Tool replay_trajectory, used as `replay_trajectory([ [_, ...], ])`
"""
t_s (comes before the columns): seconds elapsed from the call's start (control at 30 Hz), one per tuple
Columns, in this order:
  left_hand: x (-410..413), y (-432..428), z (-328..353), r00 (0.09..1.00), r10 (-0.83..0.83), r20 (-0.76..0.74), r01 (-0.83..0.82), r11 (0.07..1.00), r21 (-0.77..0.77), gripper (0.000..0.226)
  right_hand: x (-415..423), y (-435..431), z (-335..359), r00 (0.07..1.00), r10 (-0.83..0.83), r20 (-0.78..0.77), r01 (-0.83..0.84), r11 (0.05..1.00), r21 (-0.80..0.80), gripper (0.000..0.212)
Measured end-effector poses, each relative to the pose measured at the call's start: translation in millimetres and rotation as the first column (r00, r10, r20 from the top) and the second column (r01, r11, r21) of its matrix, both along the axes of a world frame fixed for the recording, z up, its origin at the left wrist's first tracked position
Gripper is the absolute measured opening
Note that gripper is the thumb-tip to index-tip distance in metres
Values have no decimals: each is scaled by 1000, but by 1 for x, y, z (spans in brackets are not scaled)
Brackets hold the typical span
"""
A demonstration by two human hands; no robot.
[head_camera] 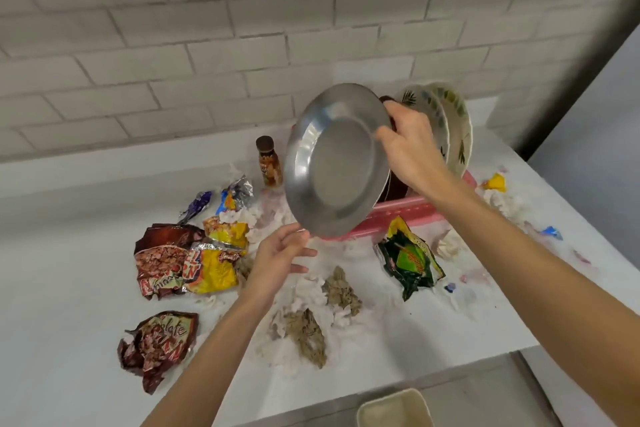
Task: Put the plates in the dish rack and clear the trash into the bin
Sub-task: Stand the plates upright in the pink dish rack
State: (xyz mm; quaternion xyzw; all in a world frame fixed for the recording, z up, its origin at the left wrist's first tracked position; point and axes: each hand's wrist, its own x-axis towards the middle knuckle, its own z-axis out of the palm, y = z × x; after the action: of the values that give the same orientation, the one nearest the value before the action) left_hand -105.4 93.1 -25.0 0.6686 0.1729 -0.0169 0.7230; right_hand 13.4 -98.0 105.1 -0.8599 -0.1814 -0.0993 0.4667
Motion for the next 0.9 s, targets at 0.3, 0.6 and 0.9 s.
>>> replay_trajectory([
  [0.3, 76, -1, -33, 925, -367, 97, 177, 642, 746, 35, 33, 8, 47, 979, -12, 204, 101, 895, -433, 14],
  [0.6, 84, -14, -50, 925, -358, 125, 28, 393, 919, 27, 41, 45, 44, 979, 51, 200, 83, 790, -607, 9],
  [0.9, 75, -14, -44, 953, -279, 116, 2, 388, 922, 27, 54, 79, 20, 965, 104, 242, 114, 662, -741, 17],
])
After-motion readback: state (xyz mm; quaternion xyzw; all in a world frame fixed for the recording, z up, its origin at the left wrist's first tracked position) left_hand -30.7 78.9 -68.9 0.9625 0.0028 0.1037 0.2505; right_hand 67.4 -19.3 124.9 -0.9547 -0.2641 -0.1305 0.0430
